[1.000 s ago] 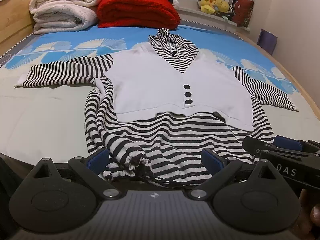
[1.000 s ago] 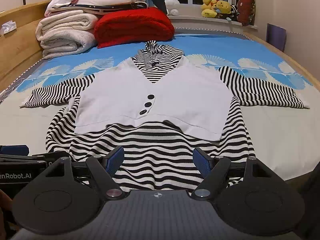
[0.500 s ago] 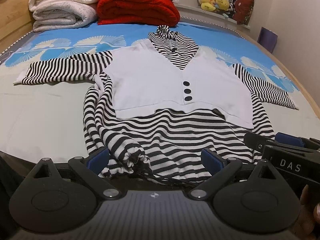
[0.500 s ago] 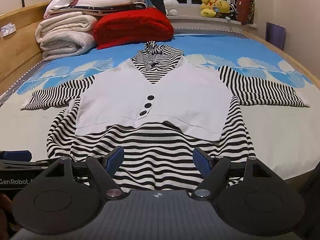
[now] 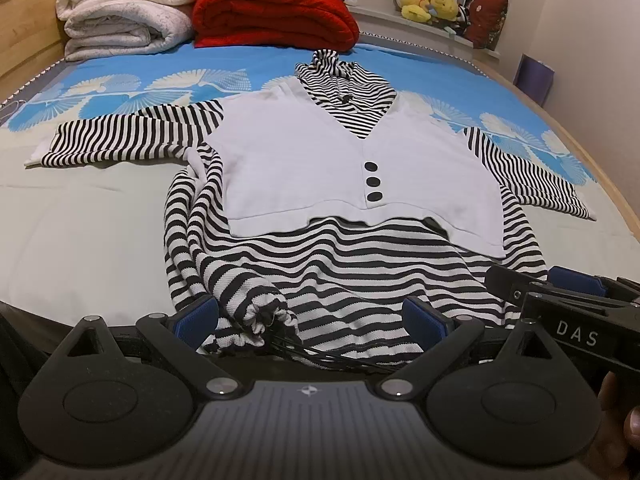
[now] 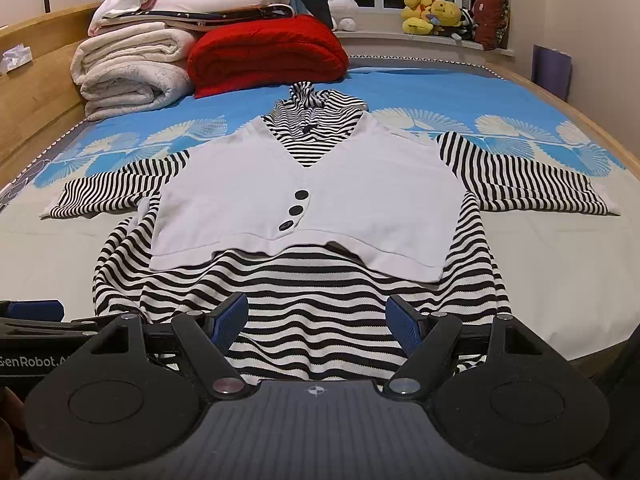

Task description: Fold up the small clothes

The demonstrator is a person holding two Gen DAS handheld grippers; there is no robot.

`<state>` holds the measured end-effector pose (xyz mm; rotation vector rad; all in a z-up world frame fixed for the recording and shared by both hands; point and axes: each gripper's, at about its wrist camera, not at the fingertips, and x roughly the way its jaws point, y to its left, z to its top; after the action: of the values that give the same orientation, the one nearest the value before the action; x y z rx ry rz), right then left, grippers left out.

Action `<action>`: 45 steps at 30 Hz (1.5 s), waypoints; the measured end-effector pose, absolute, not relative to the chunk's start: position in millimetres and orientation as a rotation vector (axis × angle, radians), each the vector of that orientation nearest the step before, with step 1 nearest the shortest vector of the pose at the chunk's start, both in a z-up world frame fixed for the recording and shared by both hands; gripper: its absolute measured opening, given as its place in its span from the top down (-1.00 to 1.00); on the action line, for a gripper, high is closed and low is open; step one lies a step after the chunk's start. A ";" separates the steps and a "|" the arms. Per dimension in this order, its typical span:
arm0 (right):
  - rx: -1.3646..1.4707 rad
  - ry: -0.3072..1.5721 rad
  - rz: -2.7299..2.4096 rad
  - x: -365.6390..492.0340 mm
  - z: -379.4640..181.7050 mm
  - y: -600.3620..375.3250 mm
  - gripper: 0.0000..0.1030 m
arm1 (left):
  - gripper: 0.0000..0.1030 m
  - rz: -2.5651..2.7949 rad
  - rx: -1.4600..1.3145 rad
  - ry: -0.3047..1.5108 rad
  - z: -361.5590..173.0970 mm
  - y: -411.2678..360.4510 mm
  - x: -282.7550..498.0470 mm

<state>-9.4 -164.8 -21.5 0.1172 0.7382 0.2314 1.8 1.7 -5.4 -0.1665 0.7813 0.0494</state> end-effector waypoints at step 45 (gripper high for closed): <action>0.195 0.497 0.150 20.7 44.2 -205.1 -0.18 | -0.19 0.171 0.094 0.520 116.5 84.1 106.6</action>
<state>20.7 -205.1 44.2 0.1948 0.4965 0.1500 106.6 84.1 116.5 0.0936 0.5200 0.1714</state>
